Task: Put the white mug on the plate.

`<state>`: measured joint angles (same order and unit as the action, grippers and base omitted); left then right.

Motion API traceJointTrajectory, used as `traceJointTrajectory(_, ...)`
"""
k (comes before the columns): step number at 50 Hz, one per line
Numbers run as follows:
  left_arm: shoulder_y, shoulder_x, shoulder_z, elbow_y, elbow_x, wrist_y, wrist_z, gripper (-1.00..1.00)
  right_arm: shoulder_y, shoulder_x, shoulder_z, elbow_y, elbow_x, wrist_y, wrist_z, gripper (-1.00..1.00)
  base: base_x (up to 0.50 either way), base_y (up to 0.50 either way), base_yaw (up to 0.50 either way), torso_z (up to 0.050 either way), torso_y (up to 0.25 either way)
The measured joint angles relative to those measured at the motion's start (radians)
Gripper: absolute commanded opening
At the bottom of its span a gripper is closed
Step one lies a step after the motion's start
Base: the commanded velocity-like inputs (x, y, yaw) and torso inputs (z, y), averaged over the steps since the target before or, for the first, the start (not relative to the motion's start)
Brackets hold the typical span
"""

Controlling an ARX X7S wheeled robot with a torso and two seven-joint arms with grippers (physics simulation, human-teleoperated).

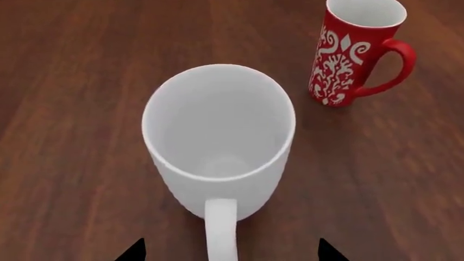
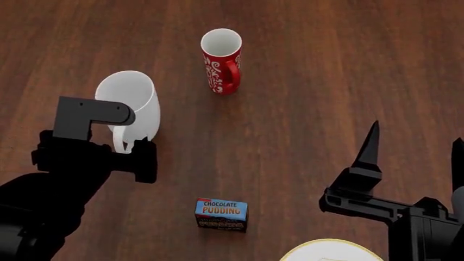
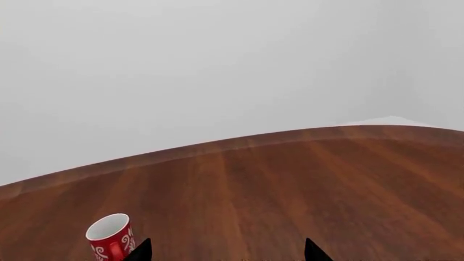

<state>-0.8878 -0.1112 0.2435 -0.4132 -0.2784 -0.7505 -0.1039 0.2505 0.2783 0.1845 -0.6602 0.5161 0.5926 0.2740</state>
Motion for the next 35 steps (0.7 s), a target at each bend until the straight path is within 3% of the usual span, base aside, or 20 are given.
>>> traceJointTrajectory(35, -0.042, 0.008, 0.021, -0.168, -0.001, 0.095, -0.002, 1.00, -0.011, 0.006, -0.006, 0.027, 0.005, -0.030, 0.002, 1.00, 0.00, 0.00, 0.00, 0.000, 0.000)
